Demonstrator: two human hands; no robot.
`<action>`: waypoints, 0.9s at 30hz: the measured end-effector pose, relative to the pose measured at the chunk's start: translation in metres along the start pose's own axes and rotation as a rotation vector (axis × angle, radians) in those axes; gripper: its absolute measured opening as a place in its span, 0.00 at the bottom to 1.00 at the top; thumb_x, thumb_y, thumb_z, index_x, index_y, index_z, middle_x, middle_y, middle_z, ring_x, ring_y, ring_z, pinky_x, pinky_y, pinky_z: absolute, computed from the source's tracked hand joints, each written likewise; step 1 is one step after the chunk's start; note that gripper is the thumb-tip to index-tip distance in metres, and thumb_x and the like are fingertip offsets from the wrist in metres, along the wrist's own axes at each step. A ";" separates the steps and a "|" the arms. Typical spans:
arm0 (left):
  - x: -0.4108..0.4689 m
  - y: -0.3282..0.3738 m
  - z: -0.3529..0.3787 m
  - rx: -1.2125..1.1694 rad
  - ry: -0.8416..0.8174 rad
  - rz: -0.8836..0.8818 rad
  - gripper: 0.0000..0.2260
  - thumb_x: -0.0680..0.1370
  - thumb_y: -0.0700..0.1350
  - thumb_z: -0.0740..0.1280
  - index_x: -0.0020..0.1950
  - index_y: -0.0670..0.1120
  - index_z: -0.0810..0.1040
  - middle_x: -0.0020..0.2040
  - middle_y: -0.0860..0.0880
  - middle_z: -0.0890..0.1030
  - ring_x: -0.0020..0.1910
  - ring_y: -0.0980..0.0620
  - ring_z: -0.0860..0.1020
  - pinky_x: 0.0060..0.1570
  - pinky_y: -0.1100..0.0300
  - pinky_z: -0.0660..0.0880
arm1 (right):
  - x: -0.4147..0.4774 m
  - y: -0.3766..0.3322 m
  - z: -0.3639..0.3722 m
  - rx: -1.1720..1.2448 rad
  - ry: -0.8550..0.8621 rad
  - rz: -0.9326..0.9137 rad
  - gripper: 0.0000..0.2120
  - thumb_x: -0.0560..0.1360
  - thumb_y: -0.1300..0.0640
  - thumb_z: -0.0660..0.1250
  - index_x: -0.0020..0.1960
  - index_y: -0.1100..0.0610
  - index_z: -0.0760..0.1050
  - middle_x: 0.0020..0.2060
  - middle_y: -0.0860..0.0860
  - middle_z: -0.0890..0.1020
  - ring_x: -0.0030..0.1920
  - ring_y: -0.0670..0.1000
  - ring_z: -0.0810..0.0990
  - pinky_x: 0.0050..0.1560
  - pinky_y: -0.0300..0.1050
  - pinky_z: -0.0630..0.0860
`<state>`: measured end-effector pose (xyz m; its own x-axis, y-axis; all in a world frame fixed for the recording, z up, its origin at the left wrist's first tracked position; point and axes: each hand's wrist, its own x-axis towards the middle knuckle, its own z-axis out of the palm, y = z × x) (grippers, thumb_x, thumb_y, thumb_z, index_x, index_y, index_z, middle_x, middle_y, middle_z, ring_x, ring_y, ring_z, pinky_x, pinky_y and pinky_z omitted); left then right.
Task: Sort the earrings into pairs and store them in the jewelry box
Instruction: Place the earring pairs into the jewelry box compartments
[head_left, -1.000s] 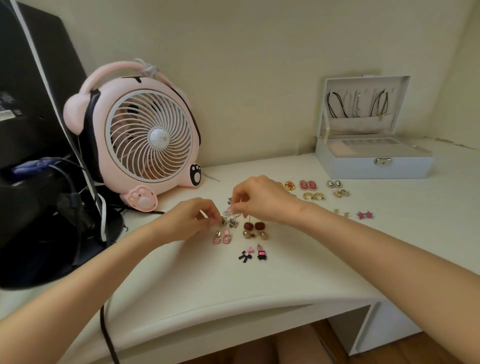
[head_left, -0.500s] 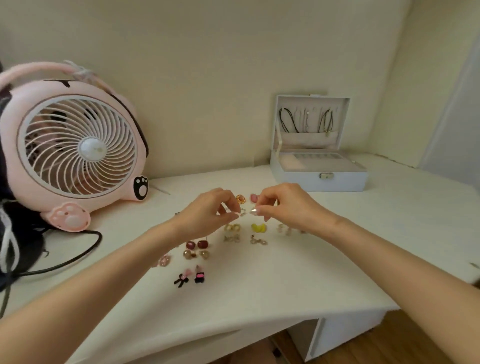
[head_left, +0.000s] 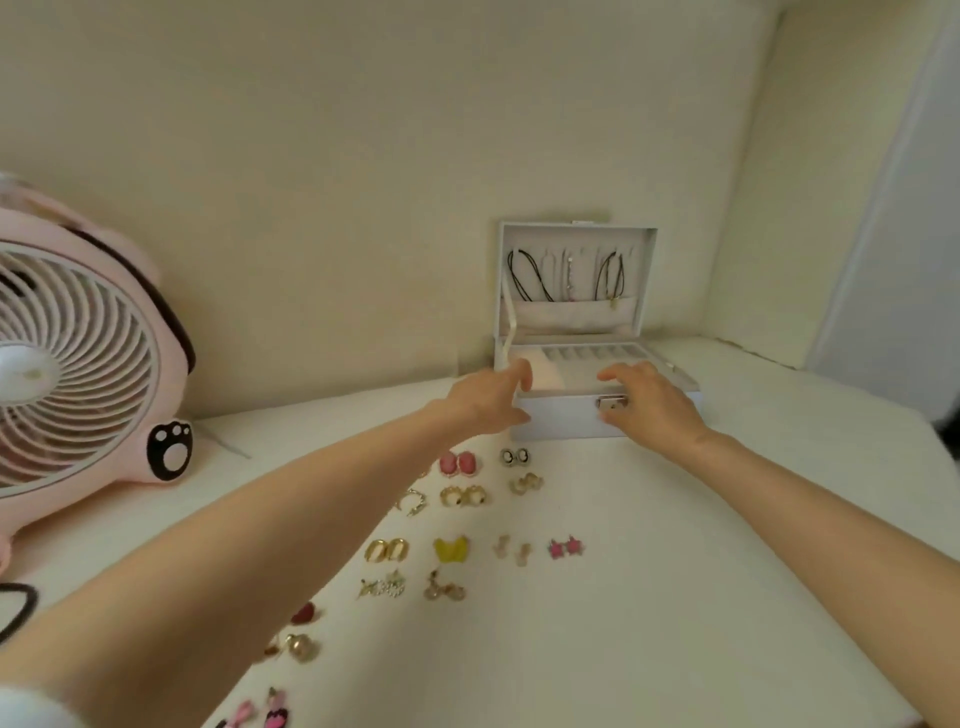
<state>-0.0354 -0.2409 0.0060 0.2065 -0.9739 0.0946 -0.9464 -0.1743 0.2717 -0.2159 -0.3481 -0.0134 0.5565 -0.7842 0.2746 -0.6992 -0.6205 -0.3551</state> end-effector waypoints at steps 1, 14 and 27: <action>0.005 0.000 0.002 -0.004 0.006 0.004 0.15 0.77 0.47 0.65 0.60 0.45 0.65 0.51 0.41 0.78 0.44 0.44 0.75 0.44 0.53 0.71 | 0.004 0.004 0.003 -0.023 0.006 0.013 0.19 0.74 0.53 0.67 0.64 0.51 0.70 0.62 0.53 0.69 0.61 0.56 0.73 0.54 0.48 0.72; 0.023 -0.006 0.011 -0.053 0.108 0.074 0.10 0.76 0.44 0.67 0.50 0.39 0.69 0.37 0.44 0.76 0.37 0.42 0.80 0.40 0.53 0.76 | 0.013 0.008 0.015 0.098 0.182 0.088 0.18 0.65 0.55 0.76 0.50 0.58 0.72 0.54 0.56 0.72 0.51 0.60 0.75 0.49 0.50 0.73; 0.001 -0.023 0.004 -0.060 0.129 0.085 0.10 0.75 0.44 0.68 0.46 0.42 0.69 0.30 0.49 0.76 0.28 0.51 0.77 0.32 0.59 0.73 | -0.006 -0.012 0.021 0.024 0.236 0.066 0.19 0.67 0.51 0.75 0.51 0.57 0.72 0.54 0.55 0.72 0.50 0.59 0.76 0.42 0.45 0.68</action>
<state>-0.0140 -0.2386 -0.0041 0.1602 -0.9574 0.2403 -0.9461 -0.0795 0.3140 -0.2013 -0.3354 -0.0299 0.3876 -0.8041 0.4507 -0.7182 -0.5699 -0.3992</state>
